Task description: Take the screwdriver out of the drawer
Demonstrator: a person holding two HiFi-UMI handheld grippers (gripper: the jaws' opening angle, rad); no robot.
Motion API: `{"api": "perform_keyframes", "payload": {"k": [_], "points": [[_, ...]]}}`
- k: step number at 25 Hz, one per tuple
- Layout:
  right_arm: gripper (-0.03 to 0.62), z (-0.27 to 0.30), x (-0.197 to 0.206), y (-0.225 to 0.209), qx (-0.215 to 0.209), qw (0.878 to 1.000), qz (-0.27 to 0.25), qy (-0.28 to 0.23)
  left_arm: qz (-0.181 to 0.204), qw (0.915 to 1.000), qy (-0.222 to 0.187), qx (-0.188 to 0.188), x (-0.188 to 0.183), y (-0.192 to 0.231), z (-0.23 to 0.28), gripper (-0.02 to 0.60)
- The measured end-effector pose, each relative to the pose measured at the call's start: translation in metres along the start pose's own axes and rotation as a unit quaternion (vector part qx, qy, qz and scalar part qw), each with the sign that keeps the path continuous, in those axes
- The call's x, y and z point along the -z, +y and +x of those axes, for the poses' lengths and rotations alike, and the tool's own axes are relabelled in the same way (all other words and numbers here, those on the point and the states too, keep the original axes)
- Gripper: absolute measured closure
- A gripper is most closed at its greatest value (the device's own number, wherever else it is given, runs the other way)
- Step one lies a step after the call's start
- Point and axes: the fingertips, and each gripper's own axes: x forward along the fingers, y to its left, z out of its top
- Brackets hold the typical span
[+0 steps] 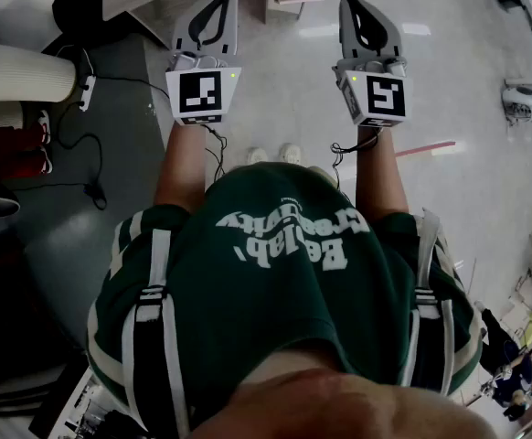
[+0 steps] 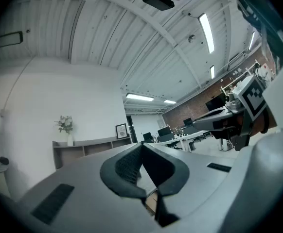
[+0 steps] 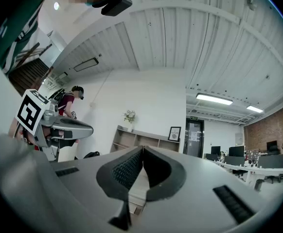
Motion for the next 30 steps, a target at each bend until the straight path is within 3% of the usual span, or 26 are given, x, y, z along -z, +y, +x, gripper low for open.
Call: {"api": "perform_keyframes", "payload": {"k": [6, 15, 20, 30], "points": [[0.562, 0.005, 0.002, 0.012, -0.004, 1.0, 0.003, -0.001, -0.003, 0.9996, 0.026, -0.012, 0.014, 0.011, -0.004, 0.565], [0.56, 0.006, 0.002, 0.003, 0.007, 1.0, 0.01, -0.003, -0.008, 0.9996, 0.026, -0.011, 0.015, 0.012, -0.004, 0.565], [0.56, -0.002, 0.011, -0.006, 0.023, 0.999, 0.012, 0.042, -0.004, 0.9995, 0.029, -0.013, 0.016, 0.016, -0.005, 0.565], [0.56, -0.009, 0.017, -0.004, 0.036, 0.999, 0.016, 0.02, -0.014, 0.9992, 0.036, -0.005, 0.025, 0.025, -0.014, 0.565]]}}
